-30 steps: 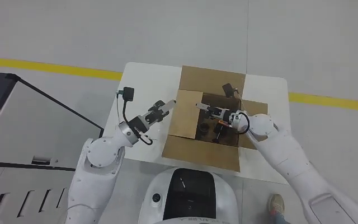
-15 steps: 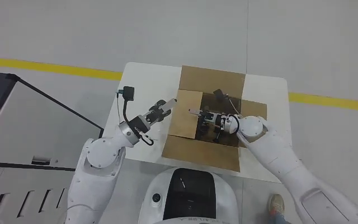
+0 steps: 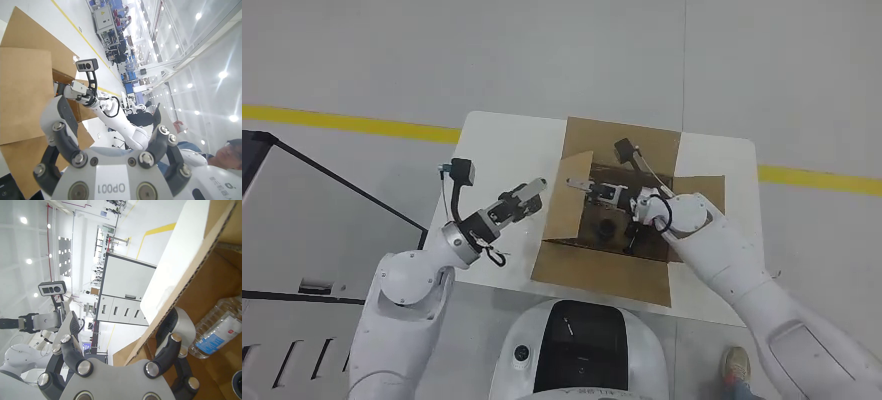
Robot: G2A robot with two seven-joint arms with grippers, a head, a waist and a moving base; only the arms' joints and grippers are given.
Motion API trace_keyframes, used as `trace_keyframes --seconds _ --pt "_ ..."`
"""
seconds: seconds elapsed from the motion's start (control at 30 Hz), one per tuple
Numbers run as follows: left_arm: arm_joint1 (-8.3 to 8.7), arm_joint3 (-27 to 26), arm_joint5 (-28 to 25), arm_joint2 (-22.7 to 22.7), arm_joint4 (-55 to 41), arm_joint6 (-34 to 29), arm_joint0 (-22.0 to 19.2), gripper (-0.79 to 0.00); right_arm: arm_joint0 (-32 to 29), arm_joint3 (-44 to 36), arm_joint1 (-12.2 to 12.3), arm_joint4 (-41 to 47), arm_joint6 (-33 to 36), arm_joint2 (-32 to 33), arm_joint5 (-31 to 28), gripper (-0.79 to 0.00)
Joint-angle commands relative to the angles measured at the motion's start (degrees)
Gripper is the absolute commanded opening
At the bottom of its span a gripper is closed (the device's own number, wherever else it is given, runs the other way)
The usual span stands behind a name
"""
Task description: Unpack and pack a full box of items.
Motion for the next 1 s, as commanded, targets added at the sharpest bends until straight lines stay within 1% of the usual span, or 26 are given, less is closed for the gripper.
trace_keyframes --seconds 0.0,0.1,0.27,0.33,0.47,0.63,0.77,0.97 --pt "0.07 -0.2 -0.1 0.5 -1.0 -0.6 0.4 0.000 0.6 0.3 -0.4 0.7 0.7 -0.3 0.1 0.000" --pt "0.23 0.4 -0.8 1.0 -2.9 -1.9 0.7 0.000 2.3 2.2 -2.0 3.8 2.4 -1.8 0.6 0.000" --pt "0.55 0.6 -1.3 2.2 -2.9 -3.4 0.9 0.000 6.4 6.8 -5.1 6.7 3.0 -4.2 -3.1 0.000" --pt "0.60 0.4 -1.2 3.0 -3.4 -3.3 1.2 0.000 7.7 8.7 -6.3 7.0 2.7 -5.3 -3.2 0.000" --pt "0.73 0.9 -1.4 4.6 -1.2 -1.6 1.3 0.000 9.3 13.4 -8.9 9.1 3.6 -7.4 -2.7 0.000" --pt "0.92 4.5 -1.2 5.3 3.6 2.1 0.6 0.000 10.9 19.3 -11.8 11.1 4.7 -9.0 -3.8 0.000" --pt "1.05 7.8 -1.4 6.7 9.5 5.2 -0.5 0.000 11.6 22.5 -13.1 11.8 6.0 -9.1 -5.6 0.000" --pt "1.05 11.6 -1.6 8.6 12.0 8.1 -2.3 0.000 12.0 25.6 -13.7 12.3 7.1 -7.7 -8.3 0.000"
